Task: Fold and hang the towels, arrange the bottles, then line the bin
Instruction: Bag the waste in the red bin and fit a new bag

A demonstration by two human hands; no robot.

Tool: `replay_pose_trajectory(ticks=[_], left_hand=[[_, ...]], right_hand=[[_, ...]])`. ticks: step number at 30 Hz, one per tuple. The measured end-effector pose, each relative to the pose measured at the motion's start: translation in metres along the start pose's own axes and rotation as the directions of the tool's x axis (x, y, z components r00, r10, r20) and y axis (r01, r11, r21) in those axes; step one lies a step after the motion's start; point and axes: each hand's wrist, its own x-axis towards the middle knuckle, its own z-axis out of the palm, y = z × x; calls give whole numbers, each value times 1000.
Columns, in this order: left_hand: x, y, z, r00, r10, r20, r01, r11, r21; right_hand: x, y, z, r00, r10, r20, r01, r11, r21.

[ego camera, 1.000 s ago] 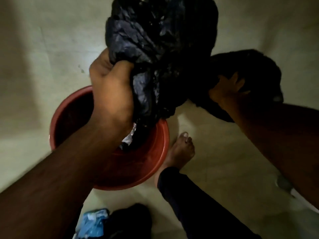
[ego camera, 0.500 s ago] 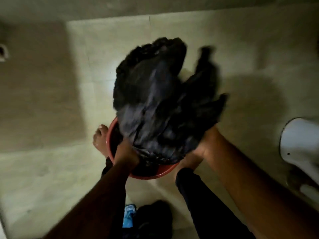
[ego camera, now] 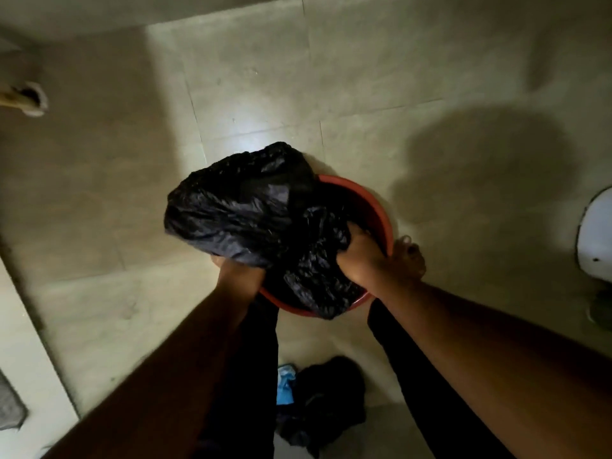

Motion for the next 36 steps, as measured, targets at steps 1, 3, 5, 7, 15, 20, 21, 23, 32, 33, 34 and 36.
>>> replay_pose_trajectory(ticks=[1, 3, 5, 7, 15, 20, 21, 23, 32, 33, 34, 36], left_hand=[[2, 2, 2, 1000, 8, 12, -8, 1000, 11], [21, -19, 5, 1000, -13, -20, 14, 999, 39], [13, -16, 16, 995, -2, -102, 21, 983, 183], [-42, 53, 21, 984, 122, -131, -77, 948, 308], [-145, 139, 34, 966, 193, 170, -207, 976, 72], [-191, 173, 35, 959, 255, 125, -273, 948, 165], [-199, 185, 34, 959, 262, 112, -280, 937, 208], [-214, 208, 33, 962, 263, 76, -274, 909, 315], [-272, 270, 21, 927, 337, 166, -372, 770, 518], [-278, 274, 22, 924, 337, 181, -381, 760, 526], [-284, 277, 23, 925, 331, 185, -377, 750, 543], [-293, 282, 26, 934, 314, 172, -354, 748, 562]], right_hand=[[-5, -2, -1, 997, -17, -75, 22, 997, 73], [-32, -6, -6, 949, -146, -281, 154, 988, 6], [-68, -6, -11, 813, -449, -371, 377, 891, -253], [-93, -3, -12, 739, -644, -200, 506, 726, -466], [-85, -36, -54, 984, -156, 87, 151, 468, -871], [-136, -74, -98, 991, -121, 59, 114, 521, -846], [-159, -78, -108, 972, -233, 23, 159, 581, -798], [-204, -77, -127, 807, -543, -233, 298, 714, -634], [-236, -116, -267, 827, -137, -546, 64, 986, -151], [-232, -114, -277, 896, -100, -432, 57, 992, -111], [-229, -113, -281, 920, -132, -369, 121, 991, -53], [-240, -103, -279, 865, -262, -428, 340, 933, 116]])
